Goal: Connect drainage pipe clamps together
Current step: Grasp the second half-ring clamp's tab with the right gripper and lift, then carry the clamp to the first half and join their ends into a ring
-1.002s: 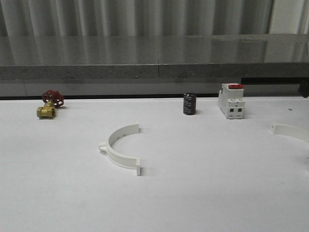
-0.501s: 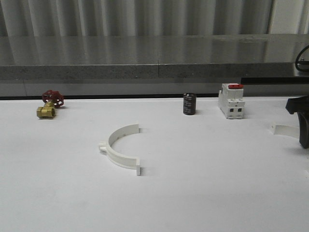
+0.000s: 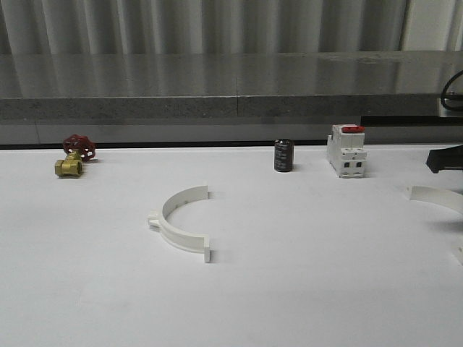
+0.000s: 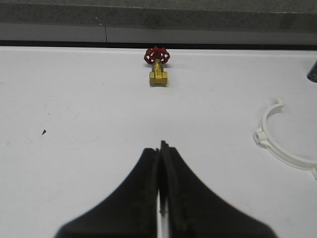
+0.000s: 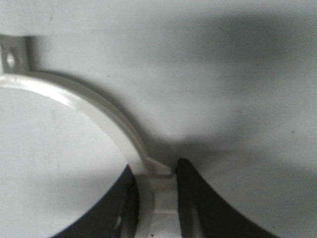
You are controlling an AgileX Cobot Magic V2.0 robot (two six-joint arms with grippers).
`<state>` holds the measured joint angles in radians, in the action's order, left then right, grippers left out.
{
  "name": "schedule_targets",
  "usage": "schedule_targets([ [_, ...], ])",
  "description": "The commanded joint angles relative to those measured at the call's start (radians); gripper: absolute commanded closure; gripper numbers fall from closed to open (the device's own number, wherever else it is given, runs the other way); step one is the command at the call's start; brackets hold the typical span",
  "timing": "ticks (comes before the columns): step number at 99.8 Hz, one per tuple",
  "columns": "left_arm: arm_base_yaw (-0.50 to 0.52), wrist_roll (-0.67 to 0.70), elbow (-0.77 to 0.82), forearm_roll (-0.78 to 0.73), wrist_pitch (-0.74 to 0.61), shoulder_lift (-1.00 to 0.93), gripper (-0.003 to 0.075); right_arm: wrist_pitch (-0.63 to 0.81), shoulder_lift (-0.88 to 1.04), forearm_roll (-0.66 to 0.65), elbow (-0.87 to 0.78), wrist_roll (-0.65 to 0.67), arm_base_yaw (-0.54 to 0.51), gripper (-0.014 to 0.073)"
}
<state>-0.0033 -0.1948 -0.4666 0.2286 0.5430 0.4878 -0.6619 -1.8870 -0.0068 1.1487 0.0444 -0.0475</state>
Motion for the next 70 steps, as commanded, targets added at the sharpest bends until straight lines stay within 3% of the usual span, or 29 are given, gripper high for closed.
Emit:
schedule_targets([
  [1, -0.010, -0.003, -0.026, 0.019, -0.064, 0.002, 0.0741, 0.006, 0.043, 0.007, 0.028, -0.013, -0.006, 0.0455],
  [30, -0.010, -0.003, -0.026, 0.019, -0.064, 0.002, 0.0741, 0.047, 0.043, 0.007, 0.028, -0.013, -0.006, 0.0455],
  [47, -0.010, -0.003, -0.026, 0.019, -0.064, 0.002, 0.0741, -0.004, 0.045, 0.022, 0.038, -0.013, 0.003, 0.0455],
  [70, -0.010, -0.003, -0.026, 0.019, -0.064, 0.002, 0.0741, -0.040, 0.089, 0.059, 0.058, 0.062, 0.134, 0.0453],
])
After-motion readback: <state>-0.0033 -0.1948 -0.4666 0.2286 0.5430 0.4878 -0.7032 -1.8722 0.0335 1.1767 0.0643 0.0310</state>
